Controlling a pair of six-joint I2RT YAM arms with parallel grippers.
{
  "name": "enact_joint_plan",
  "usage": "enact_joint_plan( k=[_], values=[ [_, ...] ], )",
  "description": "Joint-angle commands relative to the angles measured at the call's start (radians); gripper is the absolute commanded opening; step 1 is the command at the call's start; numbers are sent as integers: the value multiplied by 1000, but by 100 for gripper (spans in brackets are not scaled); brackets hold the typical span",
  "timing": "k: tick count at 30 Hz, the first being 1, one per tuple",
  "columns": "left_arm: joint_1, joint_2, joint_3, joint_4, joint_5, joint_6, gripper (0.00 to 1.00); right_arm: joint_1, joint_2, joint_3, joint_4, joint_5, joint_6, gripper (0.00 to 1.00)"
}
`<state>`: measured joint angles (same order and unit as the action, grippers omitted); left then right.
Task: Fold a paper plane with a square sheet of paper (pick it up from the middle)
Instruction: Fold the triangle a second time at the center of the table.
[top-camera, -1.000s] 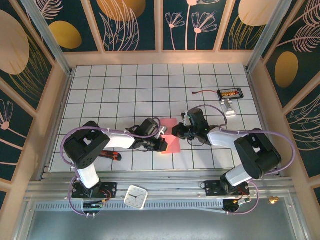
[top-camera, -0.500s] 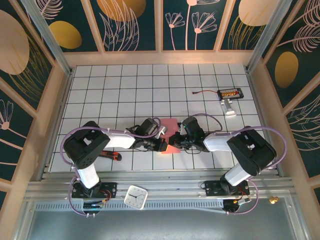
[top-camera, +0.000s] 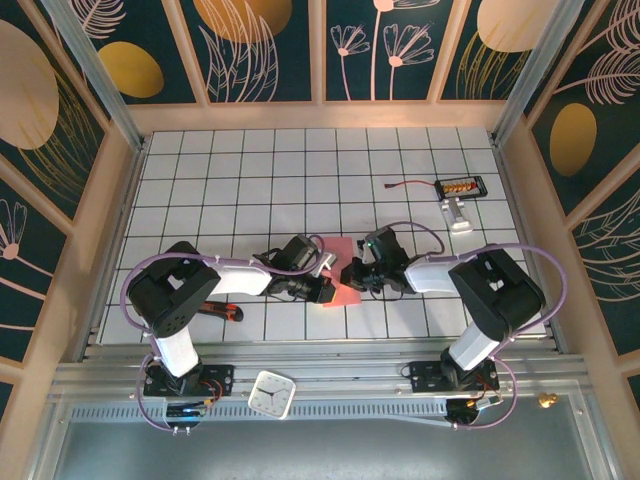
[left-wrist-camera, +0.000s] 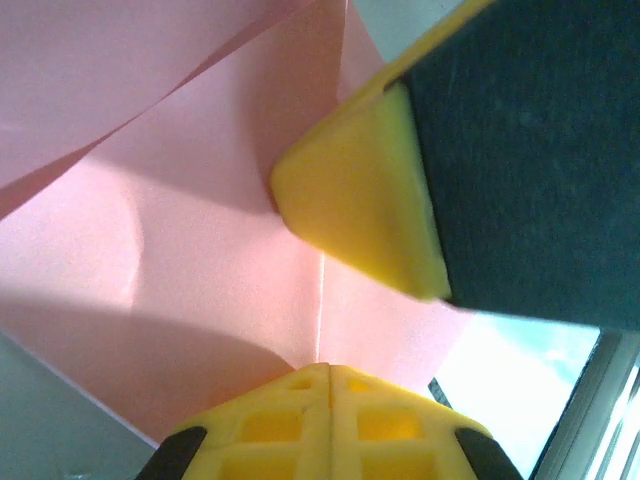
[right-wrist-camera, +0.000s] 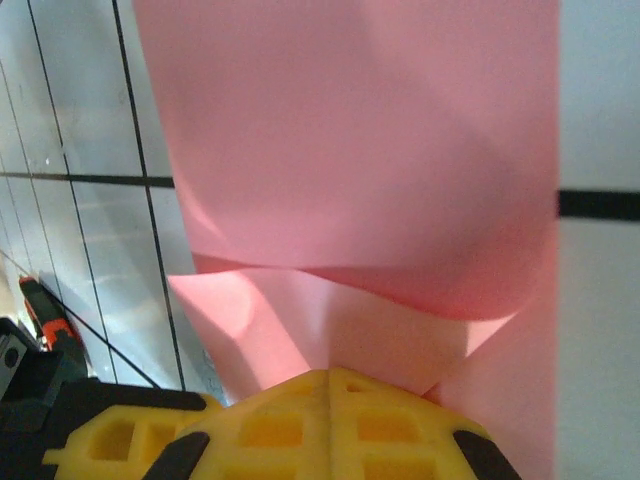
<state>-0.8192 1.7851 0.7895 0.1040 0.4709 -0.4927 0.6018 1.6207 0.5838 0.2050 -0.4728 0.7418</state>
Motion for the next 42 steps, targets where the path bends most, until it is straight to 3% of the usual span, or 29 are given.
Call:
enact_joint_plan(
  k=[1,26,33,34,38,42],
  values=[
    [-4,78,-47,-213,-111,44,0,-31,29,29,-70,72,-37,0],
    [-11,77,-69,-218,-132,51,0,-212,81,92,-135,99,-113,0],
    [-10,37,-33,-156,-101,-1,0,-268,-69,92,-152,59,-181,0],
    [-10,21,-27,-128,-99,-23,1,-262,-118,76,-161,62,-188,0],
    [-11,-19,14,6,-84,-116,22,-182,-302,-56,-183,110,-134,0],
    [-6,-65,21,115,-73,-183,34,-51,-454,-145,-228,222,-22,10]
  ],
)
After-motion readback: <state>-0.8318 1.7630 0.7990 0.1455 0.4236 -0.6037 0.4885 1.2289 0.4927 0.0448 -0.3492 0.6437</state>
